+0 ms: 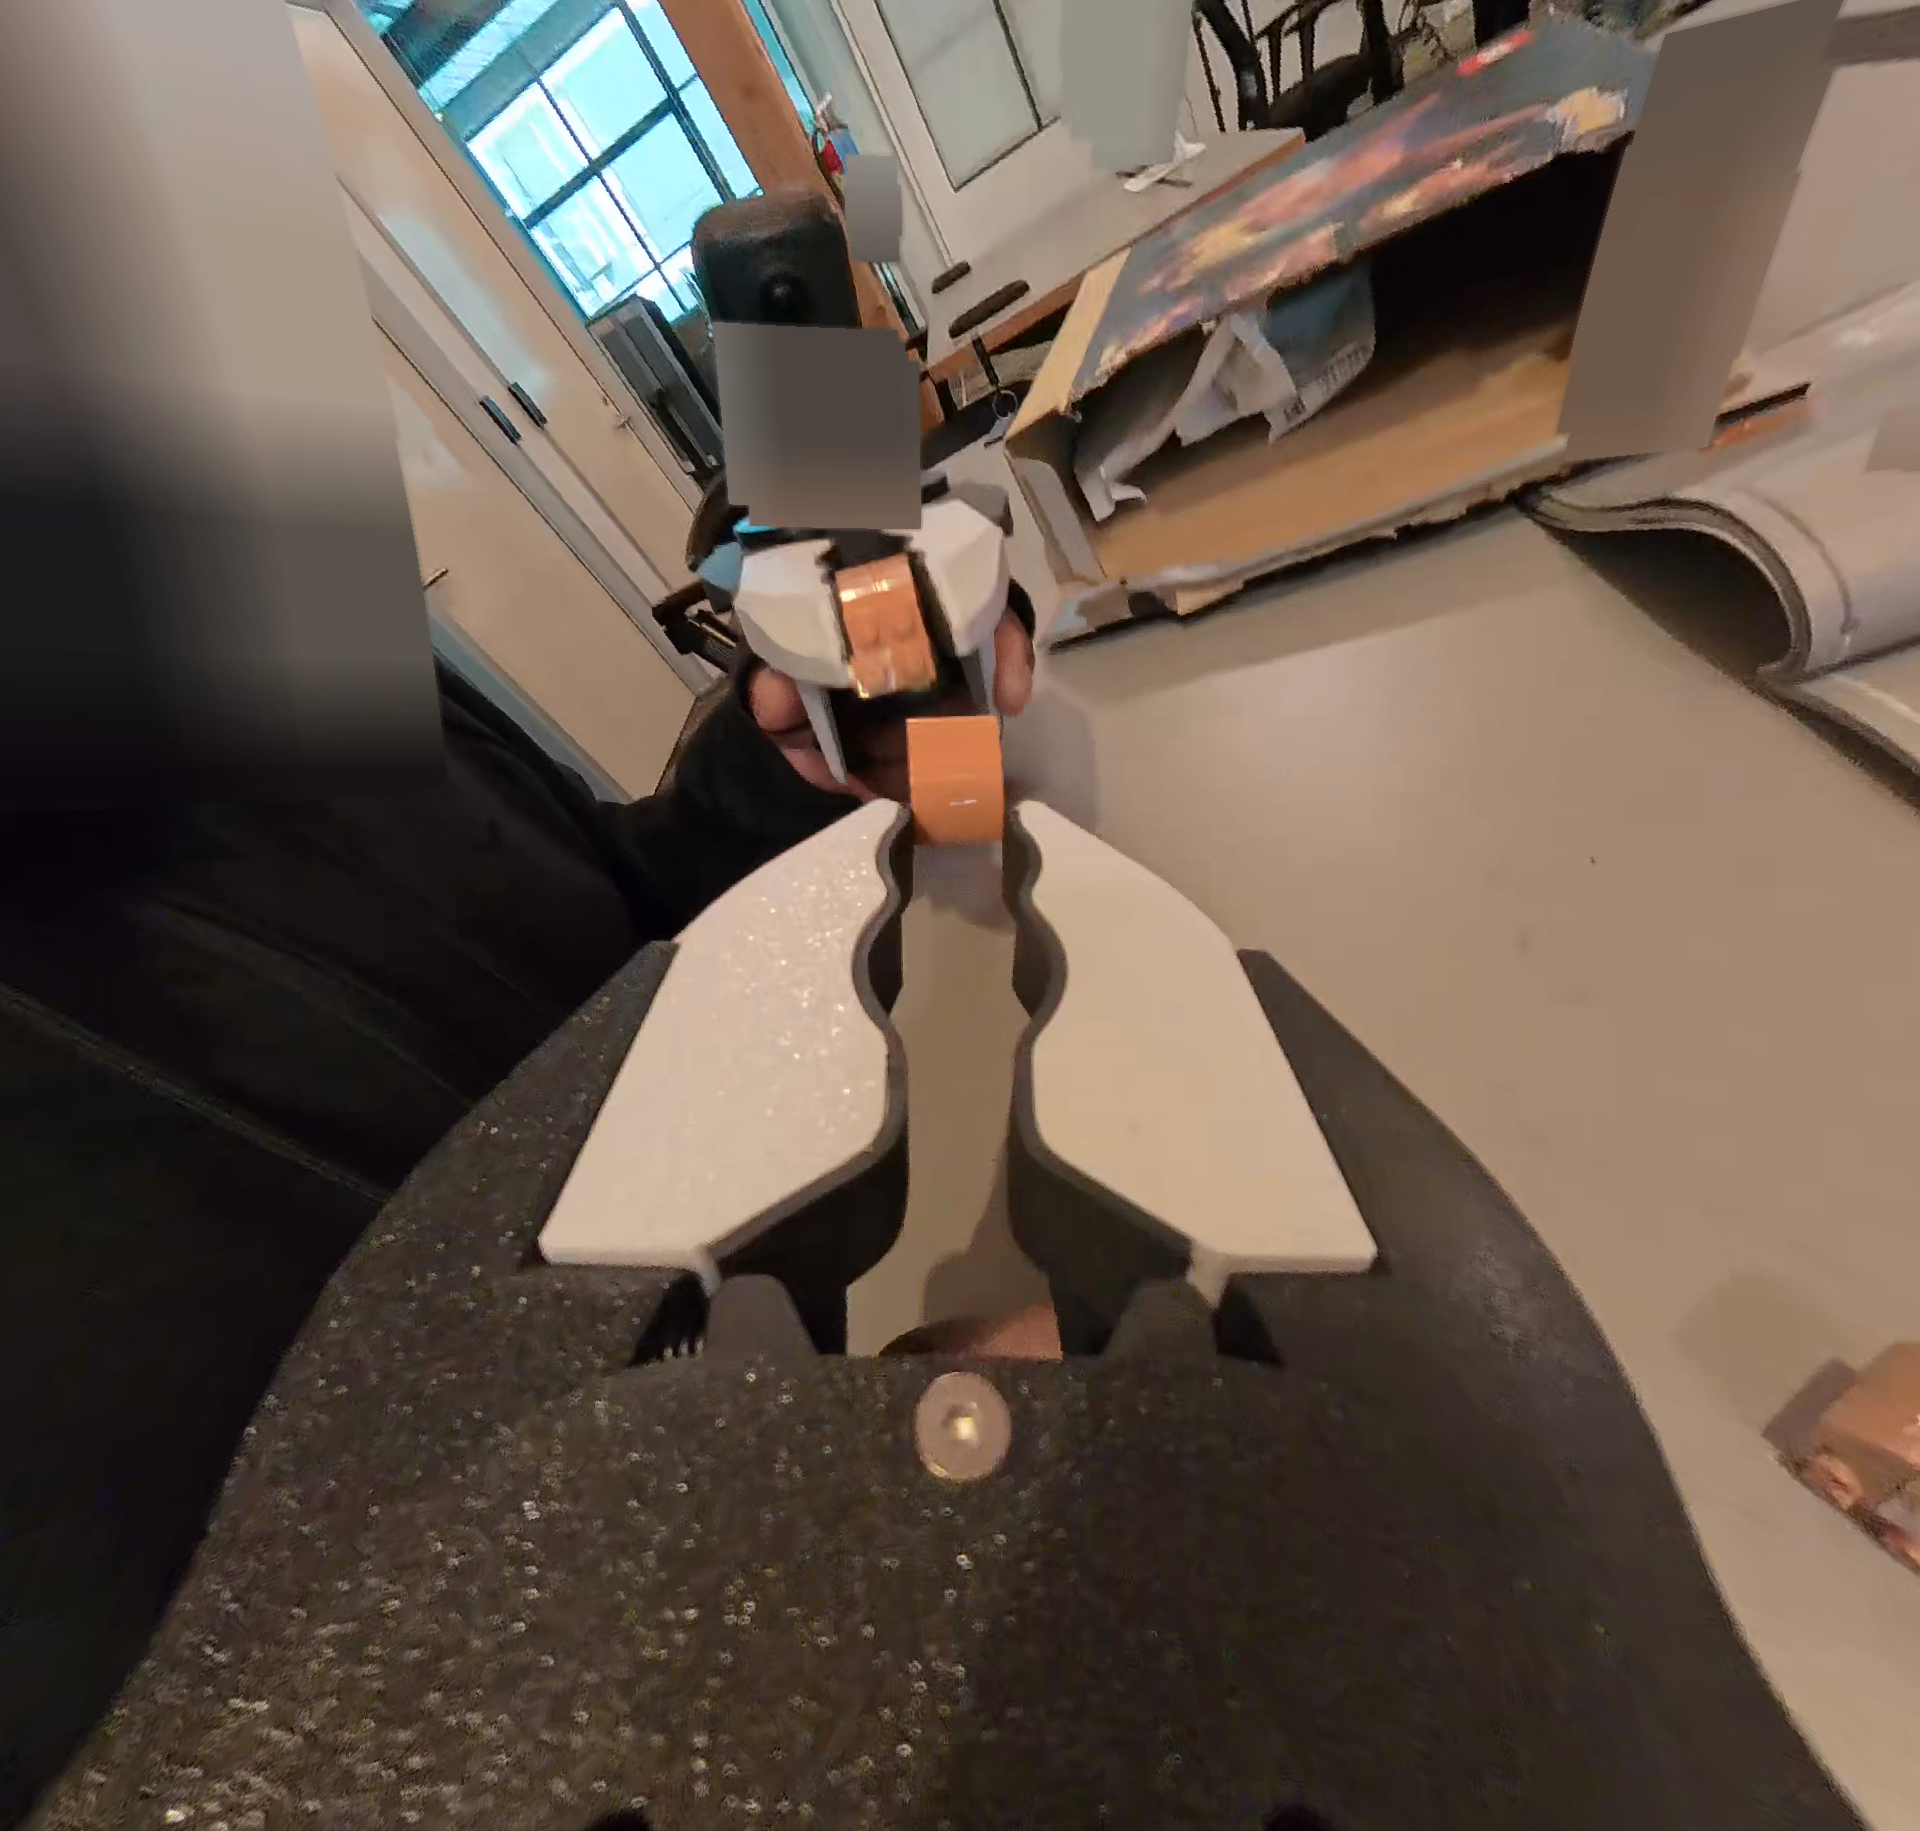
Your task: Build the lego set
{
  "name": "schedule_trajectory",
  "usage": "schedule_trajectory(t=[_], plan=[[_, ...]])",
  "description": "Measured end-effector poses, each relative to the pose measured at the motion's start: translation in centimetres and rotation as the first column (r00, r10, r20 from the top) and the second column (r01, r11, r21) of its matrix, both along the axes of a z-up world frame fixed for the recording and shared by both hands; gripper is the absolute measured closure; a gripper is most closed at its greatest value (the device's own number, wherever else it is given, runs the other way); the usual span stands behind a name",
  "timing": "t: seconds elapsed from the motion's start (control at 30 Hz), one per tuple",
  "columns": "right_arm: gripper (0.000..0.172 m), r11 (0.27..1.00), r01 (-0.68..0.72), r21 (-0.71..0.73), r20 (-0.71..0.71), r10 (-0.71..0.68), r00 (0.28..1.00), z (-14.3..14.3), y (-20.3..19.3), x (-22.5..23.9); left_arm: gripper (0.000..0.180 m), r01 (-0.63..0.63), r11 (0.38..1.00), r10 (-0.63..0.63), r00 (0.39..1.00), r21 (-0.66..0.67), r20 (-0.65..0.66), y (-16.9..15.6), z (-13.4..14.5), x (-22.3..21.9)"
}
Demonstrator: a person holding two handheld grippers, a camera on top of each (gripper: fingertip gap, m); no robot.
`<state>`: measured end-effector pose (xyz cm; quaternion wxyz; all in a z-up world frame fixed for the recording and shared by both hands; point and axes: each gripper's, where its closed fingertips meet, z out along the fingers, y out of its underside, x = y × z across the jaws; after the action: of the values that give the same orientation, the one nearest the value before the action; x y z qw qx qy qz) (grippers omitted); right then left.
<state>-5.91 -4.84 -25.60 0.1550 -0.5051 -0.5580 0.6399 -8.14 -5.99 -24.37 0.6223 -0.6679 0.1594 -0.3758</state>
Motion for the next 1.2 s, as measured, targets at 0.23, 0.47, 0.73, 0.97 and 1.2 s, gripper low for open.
schedule_trajectory(t=[0.23,0.47,0.73,0.97,1.2], plan=[[0.156,0.984,0.025,0.178,-0.025,-0.021,0.999,0.8,-1.3,-1.1,0.161,0.016,1.000,-0.017,1.000,-0.018,-0.025,-0.1,-0.3,0.6],[0.156,0.934,0.033,0.355,0.014,-0.040,0.999,0.8,-2.0,-1.6,0.161,0.028,0.999,-0.029,0.999,-0.022,-0.030,-0.3,-0.3,0.9],[0.156,0.904,-0.026,0.427,0.088,-0.013,0.996,1.2,-2.4,-1.5,0.161,0.040,0.999,-0.040,0.999,0.014,-0.028,-0.8,0.1,0.8],[0.156,0.865,-0.090,0.494,0.151,0.017,0.988,1.4,-2.6,-1.5,0.161,0.046,0.998,-0.045,0.999,0.039,-0.028,-1.2,0.2,0.5],[0.156,0.854,-0.108,0.509,0.160,0.030,0.987,1.4,-3.0,-1.6,0.161,0.052,0.997,-0.051,0.998,0.048,-0.029,-1.5,0.3,0.4]])
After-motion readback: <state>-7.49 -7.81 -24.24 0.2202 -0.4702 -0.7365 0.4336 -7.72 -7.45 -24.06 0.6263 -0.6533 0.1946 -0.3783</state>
